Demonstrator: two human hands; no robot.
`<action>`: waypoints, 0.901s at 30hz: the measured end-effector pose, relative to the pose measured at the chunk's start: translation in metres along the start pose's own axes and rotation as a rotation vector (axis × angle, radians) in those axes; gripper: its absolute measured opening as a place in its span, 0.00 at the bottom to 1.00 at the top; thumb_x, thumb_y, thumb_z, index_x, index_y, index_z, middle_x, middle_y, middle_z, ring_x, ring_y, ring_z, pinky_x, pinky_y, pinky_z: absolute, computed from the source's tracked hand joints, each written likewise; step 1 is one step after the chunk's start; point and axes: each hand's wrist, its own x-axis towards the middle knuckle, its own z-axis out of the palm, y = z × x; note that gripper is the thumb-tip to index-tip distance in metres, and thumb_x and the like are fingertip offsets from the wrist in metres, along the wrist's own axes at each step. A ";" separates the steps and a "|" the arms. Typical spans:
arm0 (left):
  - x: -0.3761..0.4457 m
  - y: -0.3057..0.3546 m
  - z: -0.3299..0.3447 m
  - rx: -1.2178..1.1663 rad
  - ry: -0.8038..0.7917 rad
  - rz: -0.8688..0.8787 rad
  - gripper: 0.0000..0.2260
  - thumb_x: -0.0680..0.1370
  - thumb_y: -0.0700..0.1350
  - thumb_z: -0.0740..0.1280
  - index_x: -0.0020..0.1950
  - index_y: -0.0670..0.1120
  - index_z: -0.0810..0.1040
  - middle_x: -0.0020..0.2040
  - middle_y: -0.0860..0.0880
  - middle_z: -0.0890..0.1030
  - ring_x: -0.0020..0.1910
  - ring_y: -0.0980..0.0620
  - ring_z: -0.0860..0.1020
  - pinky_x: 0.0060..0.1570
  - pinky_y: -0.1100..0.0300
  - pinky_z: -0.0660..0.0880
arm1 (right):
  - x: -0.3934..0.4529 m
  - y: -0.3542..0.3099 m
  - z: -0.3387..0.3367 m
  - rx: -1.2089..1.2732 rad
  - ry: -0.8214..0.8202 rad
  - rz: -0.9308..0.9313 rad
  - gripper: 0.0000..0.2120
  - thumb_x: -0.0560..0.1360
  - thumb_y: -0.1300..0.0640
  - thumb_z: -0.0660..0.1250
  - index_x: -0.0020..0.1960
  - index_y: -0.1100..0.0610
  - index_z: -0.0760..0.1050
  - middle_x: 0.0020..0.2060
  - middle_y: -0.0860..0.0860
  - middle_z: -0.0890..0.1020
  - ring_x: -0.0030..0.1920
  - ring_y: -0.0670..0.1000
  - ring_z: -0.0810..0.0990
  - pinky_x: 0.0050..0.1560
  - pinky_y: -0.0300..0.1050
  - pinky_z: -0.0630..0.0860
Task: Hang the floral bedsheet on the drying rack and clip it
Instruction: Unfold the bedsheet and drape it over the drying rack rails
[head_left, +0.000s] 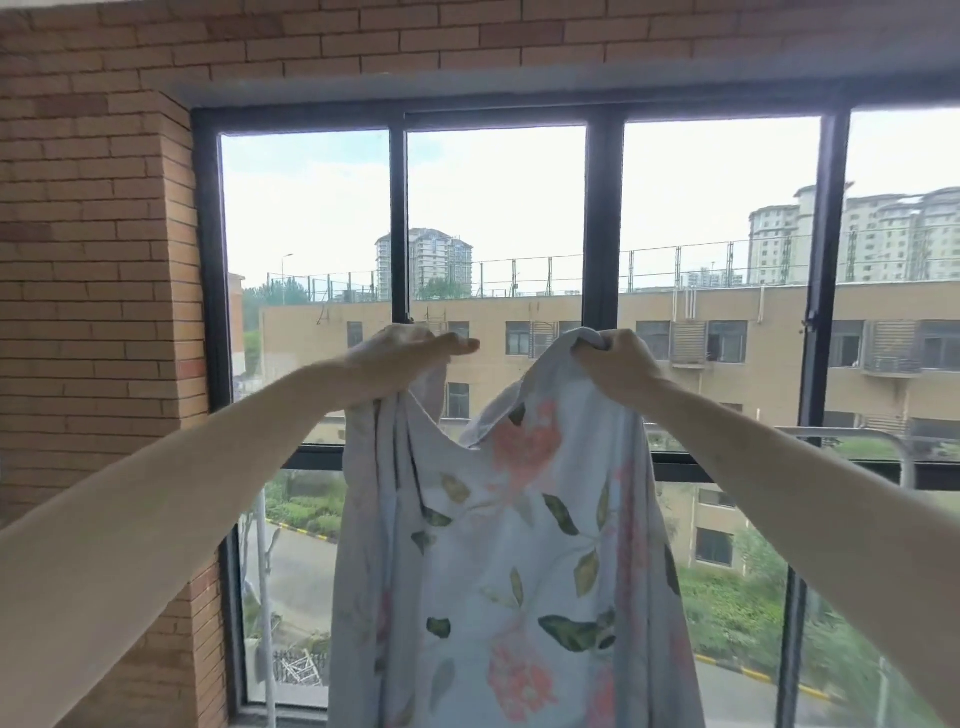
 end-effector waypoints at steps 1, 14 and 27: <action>-0.001 0.008 0.008 0.074 -0.037 0.060 0.35 0.70 0.75 0.67 0.65 0.50 0.80 0.59 0.51 0.82 0.58 0.49 0.80 0.51 0.56 0.75 | -0.001 -0.006 0.004 0.012 -0.017 -0.005 0.18 0.78 0.52 0.64 0.31 0.54 0.63 0.23 0.46 0.61 0.25 0.48 0.59 0.26 0.38 0.58; 0.027 0.012 0.037 0.087 0.020 0.066 0.12 0.81 0.39 0.60 0.40 0.51 0.74 0.32 0.51 0.70 0.29 0.52 0.67 0.29 0.61 0.64 | -0.015 -0.013 0.017 0.071 -0.140 -0.049 0.27 0.75 0.44 0.74 0.28 0.50 0.61 0.22 0.45 0.62 0.24 0.46 0.58 0.24 0.38 0.55; 0.043 0.026 0.053 -0.167 0.294 0.069 0.20 0.85 0.45 0.59 0.32 0.49 0.62 0.25 0.52 0.62 0.22 0.53 0.60 0.25 0.61 0.62 | -0.168 0.152 0.104 -0.138 -0.641 0.370 0.07 0.72 0.60 0.59 0.38 0.53 0.74 0.36 0.51 0.77 0.35 0.50 0.73 0.35 0.43 0.67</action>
